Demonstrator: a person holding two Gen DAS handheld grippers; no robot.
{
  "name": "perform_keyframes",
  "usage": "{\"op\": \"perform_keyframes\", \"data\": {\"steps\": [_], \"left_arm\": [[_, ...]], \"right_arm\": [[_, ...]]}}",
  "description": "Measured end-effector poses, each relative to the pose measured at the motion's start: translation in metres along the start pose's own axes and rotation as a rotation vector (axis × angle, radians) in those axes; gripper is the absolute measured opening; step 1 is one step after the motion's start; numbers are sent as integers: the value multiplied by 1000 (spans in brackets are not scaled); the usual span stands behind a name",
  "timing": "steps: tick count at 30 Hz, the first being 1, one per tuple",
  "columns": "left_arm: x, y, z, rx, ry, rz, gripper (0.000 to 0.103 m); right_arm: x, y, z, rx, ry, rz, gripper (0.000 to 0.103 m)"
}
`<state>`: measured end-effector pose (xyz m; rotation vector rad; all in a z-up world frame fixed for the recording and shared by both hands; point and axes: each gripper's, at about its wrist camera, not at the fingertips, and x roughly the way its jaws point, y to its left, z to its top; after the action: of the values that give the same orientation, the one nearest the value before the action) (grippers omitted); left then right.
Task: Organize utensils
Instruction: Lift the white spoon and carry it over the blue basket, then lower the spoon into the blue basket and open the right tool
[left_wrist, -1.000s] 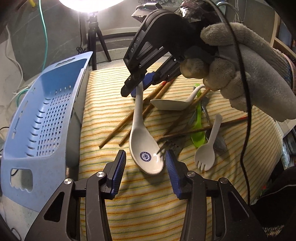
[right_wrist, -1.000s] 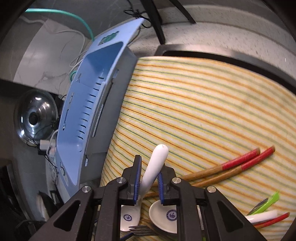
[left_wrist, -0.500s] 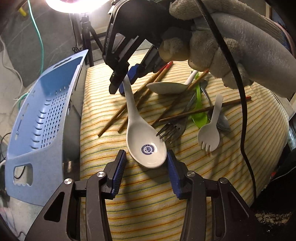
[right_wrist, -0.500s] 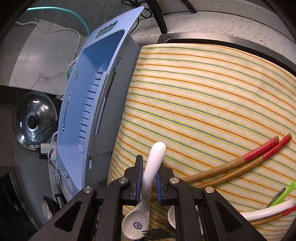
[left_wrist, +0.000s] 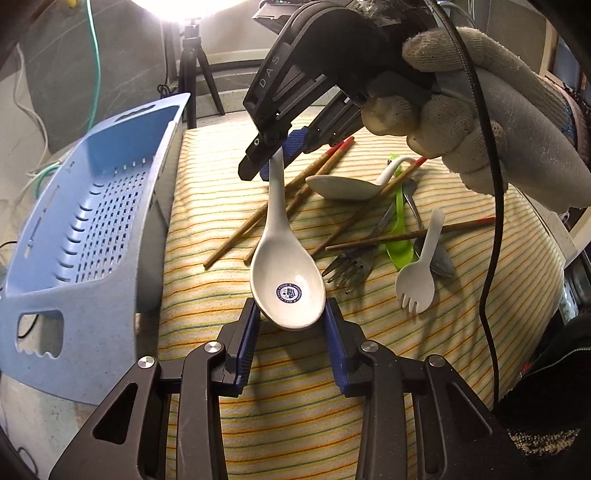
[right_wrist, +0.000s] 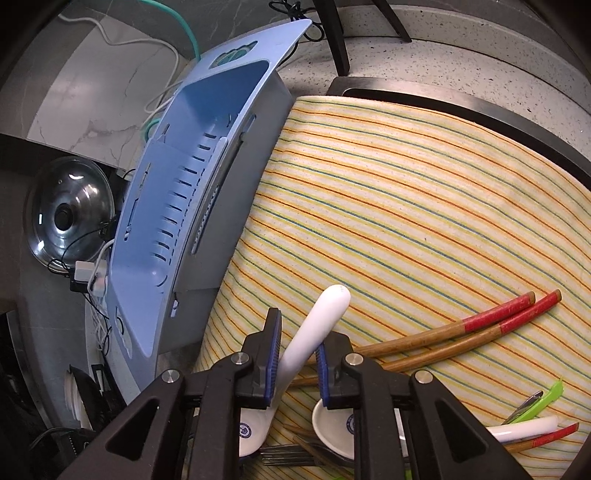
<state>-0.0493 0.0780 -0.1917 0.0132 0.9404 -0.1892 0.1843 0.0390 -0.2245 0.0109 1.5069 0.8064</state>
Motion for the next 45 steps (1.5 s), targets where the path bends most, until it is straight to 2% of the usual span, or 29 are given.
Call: {"op": "perform_keyframes", "data": {"steps": [9,16,23,28,30,31,32,33,35,45], "left_arm": [[-29,8,15,-28,-77,17,33],[-45,43,29,-54,-126,58,33],[-39,83,32,-83,-118,92,33],[-35,103,31,-120,-95,97,33],[-34,108,31,-139,-79,109,33],[-34,112,32,-161,-67,110,34],[-35,114,31,-181,-54,111,40],[-36,116,31,-195,-49,113,51],[-40,117,31,-198,-58,132,59],[-56,106,32,-183,-96,164,59]], "right_arm": [[-25,28,13,-16,-31,30,15],[-36,69,44,-77,-71,50,13],[-18,106,74,-106,-72,53,12],[-1,125,84,-149,-72,17,13],[6,130,86,-172,-68,-17,18],[8,131,87,-180,-64,-33,24],[10,132,87,-187,-70,-54,43],[10,134,87,-196,-83,-72,57],[9,134,86,-214,-101,-95,58],[-19,123,68,-202,-126,-72,58]]}}
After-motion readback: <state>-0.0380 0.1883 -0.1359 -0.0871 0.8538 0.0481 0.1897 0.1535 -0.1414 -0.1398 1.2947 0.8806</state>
